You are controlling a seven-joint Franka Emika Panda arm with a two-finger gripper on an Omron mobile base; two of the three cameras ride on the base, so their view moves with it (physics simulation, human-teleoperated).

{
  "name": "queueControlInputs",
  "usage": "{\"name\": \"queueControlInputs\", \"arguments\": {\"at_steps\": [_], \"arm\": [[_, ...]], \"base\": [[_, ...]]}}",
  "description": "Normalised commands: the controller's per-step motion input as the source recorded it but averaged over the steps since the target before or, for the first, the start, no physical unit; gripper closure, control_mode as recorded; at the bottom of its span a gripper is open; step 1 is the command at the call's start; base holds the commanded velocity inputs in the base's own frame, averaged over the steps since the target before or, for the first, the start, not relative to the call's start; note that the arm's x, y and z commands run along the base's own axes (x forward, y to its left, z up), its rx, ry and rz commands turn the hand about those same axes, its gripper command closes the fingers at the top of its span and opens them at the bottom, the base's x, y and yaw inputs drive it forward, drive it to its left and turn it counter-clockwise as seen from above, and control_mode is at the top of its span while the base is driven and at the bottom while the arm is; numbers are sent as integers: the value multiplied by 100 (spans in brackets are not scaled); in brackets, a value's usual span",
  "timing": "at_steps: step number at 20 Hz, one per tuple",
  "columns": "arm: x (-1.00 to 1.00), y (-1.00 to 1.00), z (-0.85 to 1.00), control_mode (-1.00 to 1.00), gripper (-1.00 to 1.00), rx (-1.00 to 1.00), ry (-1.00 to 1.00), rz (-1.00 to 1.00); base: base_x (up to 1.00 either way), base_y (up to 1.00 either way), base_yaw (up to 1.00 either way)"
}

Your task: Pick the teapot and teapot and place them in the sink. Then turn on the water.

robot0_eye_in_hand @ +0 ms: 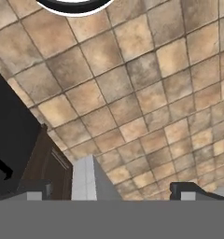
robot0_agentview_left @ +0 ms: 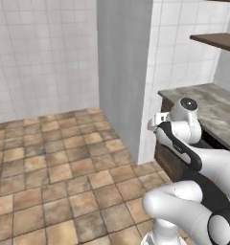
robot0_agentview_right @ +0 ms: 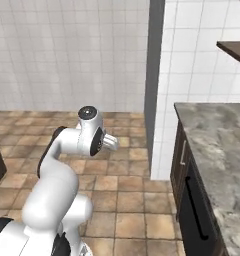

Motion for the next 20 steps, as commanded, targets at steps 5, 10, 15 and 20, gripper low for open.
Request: {"name": "queueControlInputs", "arguments": {"at_steps": [5,10,15,20], "arm": [[0,0,0,100,-100,0,0,0],[0,0,0,100,-100,0,0,0],[0,0,0,100,-100,0,0,0],[0,0,0,100,-100,0,0,0]], "base": [[0,17,57],[14,5,55],[25,6,52],[16,35,38]]}}
